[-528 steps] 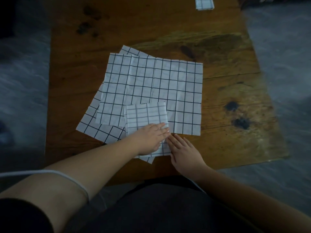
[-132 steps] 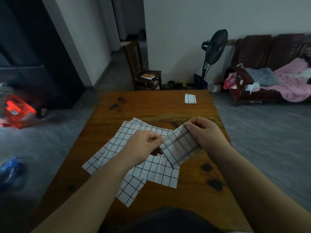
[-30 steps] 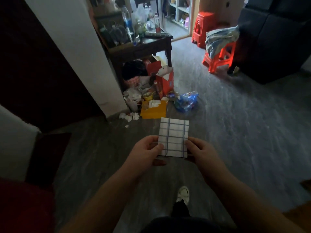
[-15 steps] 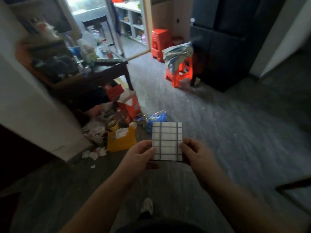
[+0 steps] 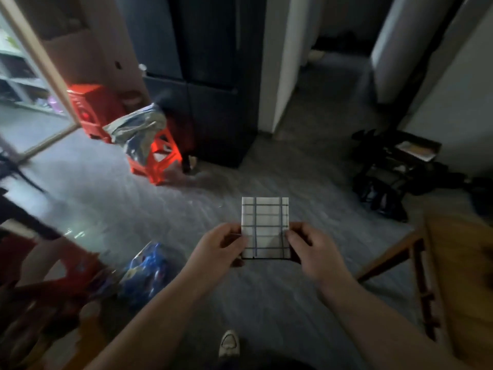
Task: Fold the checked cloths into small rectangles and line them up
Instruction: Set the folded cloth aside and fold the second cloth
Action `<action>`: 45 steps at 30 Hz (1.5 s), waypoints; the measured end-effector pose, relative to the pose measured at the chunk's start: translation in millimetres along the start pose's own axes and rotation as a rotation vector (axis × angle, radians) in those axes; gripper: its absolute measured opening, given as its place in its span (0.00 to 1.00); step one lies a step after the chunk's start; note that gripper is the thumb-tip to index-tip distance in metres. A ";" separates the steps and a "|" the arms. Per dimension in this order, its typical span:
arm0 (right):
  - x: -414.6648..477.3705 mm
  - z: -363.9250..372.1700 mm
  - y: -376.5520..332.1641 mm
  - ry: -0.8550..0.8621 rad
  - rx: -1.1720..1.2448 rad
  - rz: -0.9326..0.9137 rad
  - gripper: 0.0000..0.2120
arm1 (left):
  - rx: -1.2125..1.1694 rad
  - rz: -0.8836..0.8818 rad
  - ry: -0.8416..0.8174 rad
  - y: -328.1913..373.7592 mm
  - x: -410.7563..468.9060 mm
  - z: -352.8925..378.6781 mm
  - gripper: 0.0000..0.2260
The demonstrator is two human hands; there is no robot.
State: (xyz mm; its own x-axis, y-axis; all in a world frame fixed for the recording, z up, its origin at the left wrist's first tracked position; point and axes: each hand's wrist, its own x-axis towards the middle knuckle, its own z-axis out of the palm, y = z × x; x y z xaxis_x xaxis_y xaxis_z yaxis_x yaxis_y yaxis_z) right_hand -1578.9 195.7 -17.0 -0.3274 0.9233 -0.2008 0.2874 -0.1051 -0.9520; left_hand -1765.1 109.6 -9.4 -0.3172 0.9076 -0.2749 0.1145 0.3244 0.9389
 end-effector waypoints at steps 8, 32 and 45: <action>115.4 -45.5 -21.8 0.292 0.247 0.119 0.08 | 0.037 0.048 -0.164 62.3 179.7 52.9 0.03; 486.9 -395.8 -11.0 0.593 0.419 0.137 0.10 | 0.072 0.082 -0.501 264.3 592.0 379.9 0.06; 619.8 -585.1 41.2 1.025 0.490 0.226 0.08 | 0.205 0.085 -0.977 339.4 788.3 622.2 0.07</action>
State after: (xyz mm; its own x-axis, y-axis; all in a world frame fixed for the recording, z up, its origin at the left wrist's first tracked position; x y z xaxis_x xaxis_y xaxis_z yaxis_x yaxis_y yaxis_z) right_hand -1243.3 979.7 -45.5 0.6348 0.7079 -0.3097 -0.2068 -0.2306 -0.9508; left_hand -1390.5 1100.9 -36.2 0.6017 0.7209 -0.3439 0.2897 0.2043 0.9351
